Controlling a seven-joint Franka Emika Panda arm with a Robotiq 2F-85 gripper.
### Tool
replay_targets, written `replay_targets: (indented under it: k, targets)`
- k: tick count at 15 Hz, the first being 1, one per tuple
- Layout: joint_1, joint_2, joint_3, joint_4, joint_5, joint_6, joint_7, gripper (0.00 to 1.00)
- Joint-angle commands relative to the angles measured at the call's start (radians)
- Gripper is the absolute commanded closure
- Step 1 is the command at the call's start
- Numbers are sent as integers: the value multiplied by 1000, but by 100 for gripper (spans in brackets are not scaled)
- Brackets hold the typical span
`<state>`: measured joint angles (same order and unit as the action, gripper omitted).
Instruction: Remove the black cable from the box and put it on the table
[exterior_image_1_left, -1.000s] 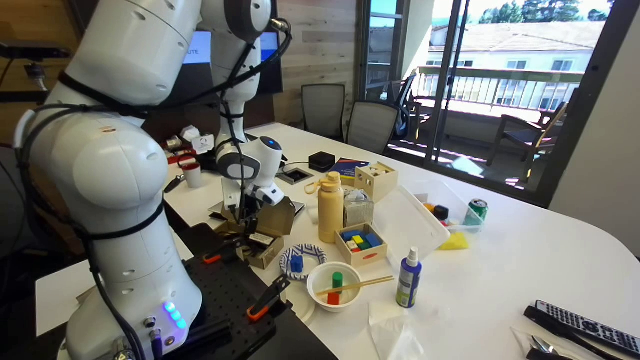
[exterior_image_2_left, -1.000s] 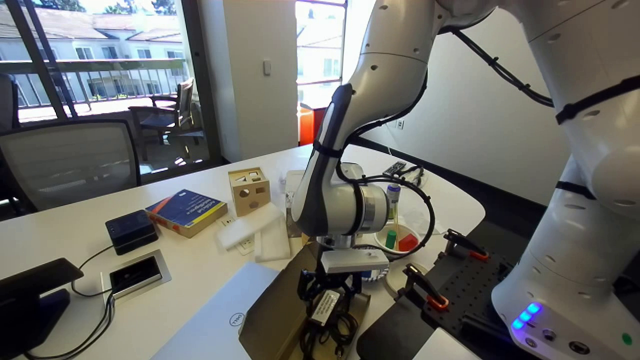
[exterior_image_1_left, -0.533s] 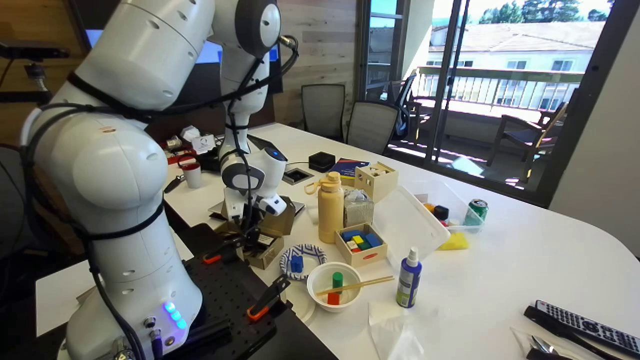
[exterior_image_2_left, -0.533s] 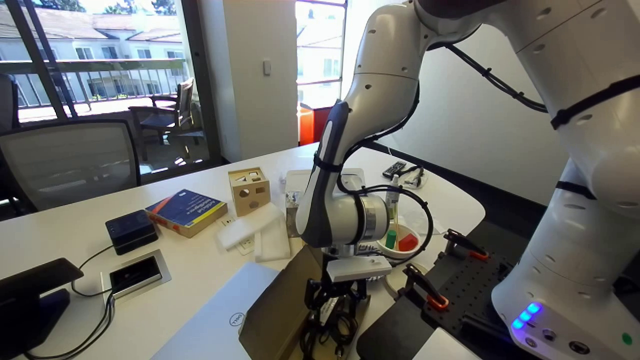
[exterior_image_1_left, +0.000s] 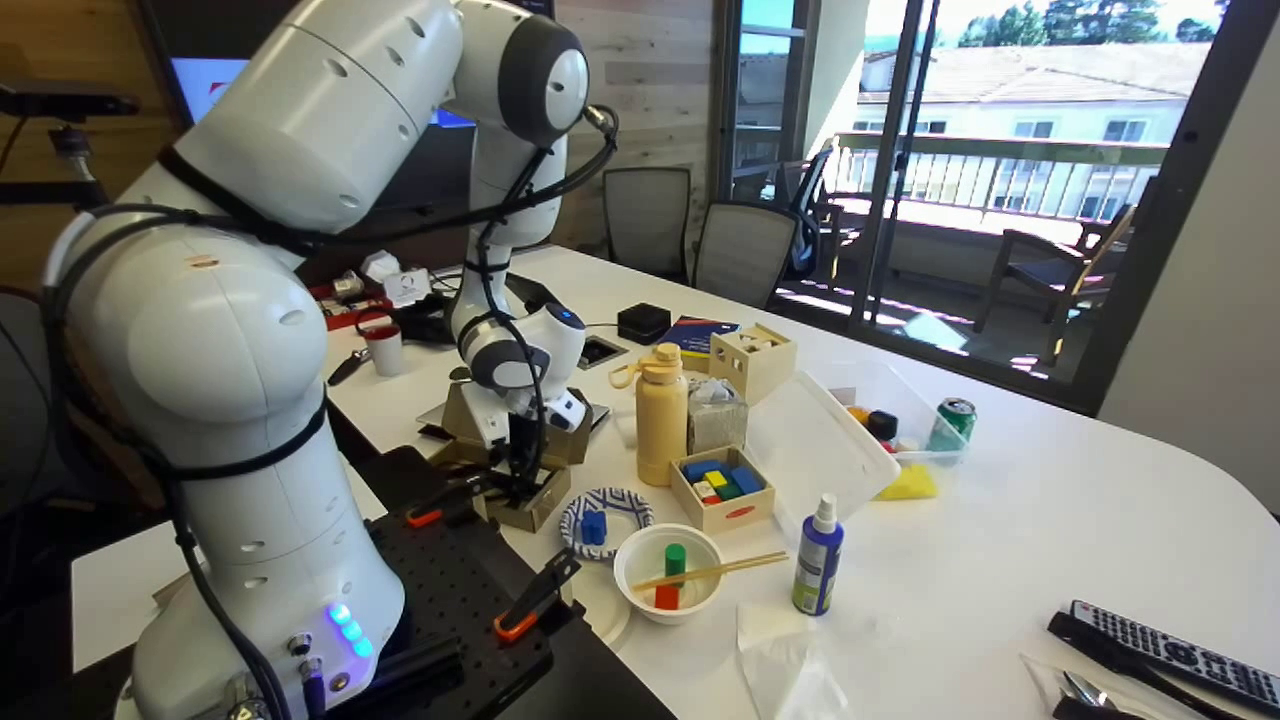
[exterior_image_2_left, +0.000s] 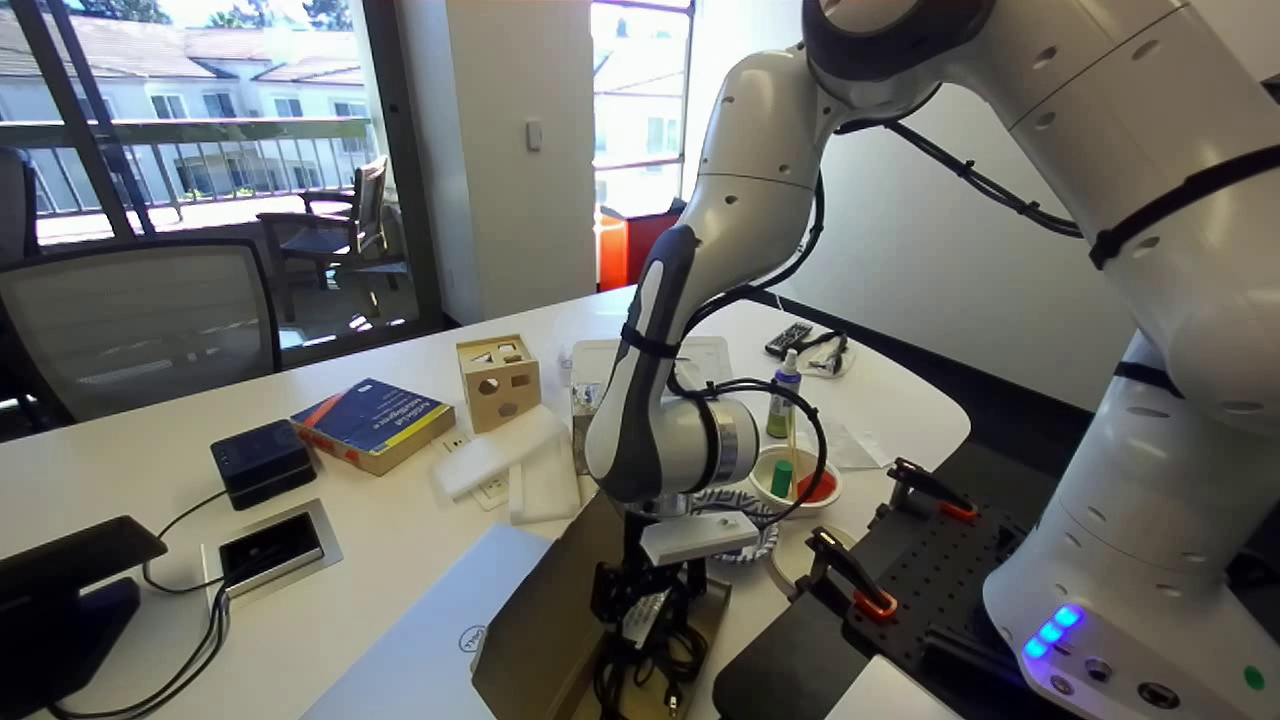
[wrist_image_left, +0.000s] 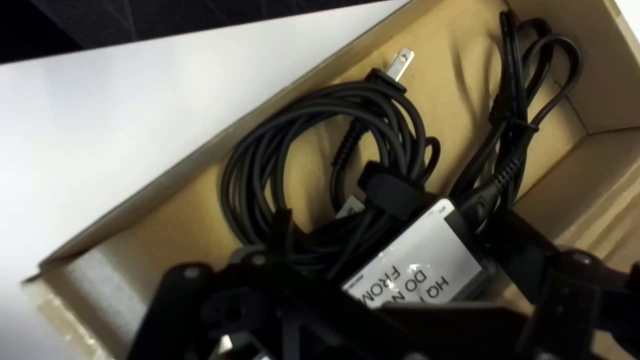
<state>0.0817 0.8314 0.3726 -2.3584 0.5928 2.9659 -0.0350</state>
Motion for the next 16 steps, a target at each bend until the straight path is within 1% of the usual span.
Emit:
replay_targets:
  k: [1, 5, 6, 7, 9, 16]
  targets:
    - [-67, 51, 47, 40, -85, -9, 17, 0]
    - [-98, 87, 67, 65, -168, -38, 25, 0]
    - [-102, 91, 66, 69, -184, -54, 28, 5]
    - [-100, 92, 59, 72, -198, -69, 32, 26]
    - [-100, 89, 52, 77, -214, -99, 36, 32]
    - [-90, 68, 30, 118, -213, -248, 24, 82]
